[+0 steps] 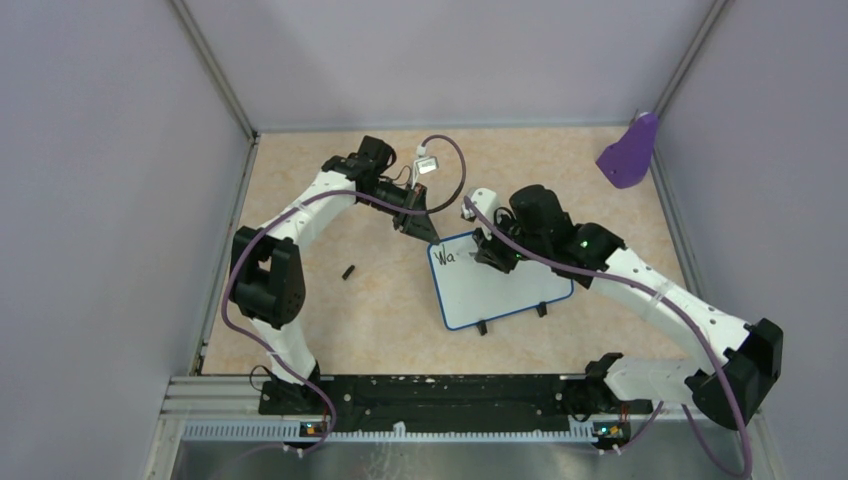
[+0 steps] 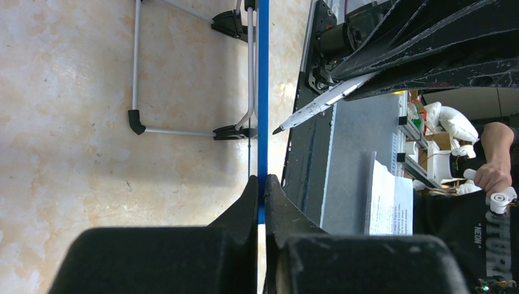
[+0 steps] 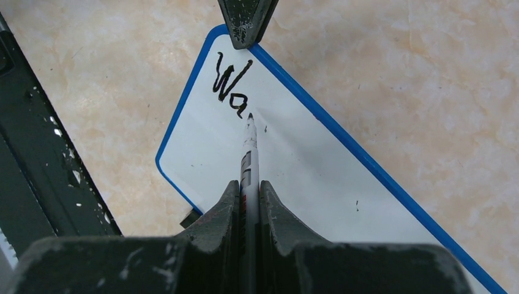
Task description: Write a sentence on the whiteboard
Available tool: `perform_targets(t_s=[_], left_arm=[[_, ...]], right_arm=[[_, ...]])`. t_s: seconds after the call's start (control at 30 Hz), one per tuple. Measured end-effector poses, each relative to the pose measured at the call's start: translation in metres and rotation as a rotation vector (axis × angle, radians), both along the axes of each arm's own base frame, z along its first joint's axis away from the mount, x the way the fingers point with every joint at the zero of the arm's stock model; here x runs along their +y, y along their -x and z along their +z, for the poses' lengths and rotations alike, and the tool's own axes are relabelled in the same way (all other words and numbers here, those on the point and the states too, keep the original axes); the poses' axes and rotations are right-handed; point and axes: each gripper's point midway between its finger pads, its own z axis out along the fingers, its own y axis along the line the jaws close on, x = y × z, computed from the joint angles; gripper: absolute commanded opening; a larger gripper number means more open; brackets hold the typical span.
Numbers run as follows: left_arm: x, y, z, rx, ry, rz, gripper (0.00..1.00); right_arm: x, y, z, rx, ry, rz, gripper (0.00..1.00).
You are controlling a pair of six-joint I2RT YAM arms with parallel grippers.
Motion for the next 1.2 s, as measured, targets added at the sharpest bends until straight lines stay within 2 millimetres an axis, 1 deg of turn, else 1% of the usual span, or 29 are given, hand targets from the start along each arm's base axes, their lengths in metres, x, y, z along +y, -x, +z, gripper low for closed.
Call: perform_targets(t_s=[0.33,0.57,0.73,1.07,1.2], left_arm=[[0.0,0.0,0.0,-0.001,0.0,0.0,0.0],[0.0,0.0,0.0,-0.001,0.0,0.0,0.0],[0.0,0.0,0.0,-0.001,-0.001,0.0,0.0],[0.0,0.0,0.0,-0.002,-0.001,0.001,0.0],[0.0,0.0,0.0,-0.002,-0.001,0.001,0.0]], right_arm=[[0.003,-0.004,0.001,-0.01,-0.009,-0.003,0.0],[0.005,-0.006,-0.005,0.004,0.003,-0.001,0.0],[0.005,-0.006,-0.006,0.004,0.004,-0.002,0.0],[-0.001,-0.008,-0.005,-0.013,0.013,-0.026,0.0],[-0.005,-0.004,-0.011,-0.006,0.024,-0.028,0.0]])
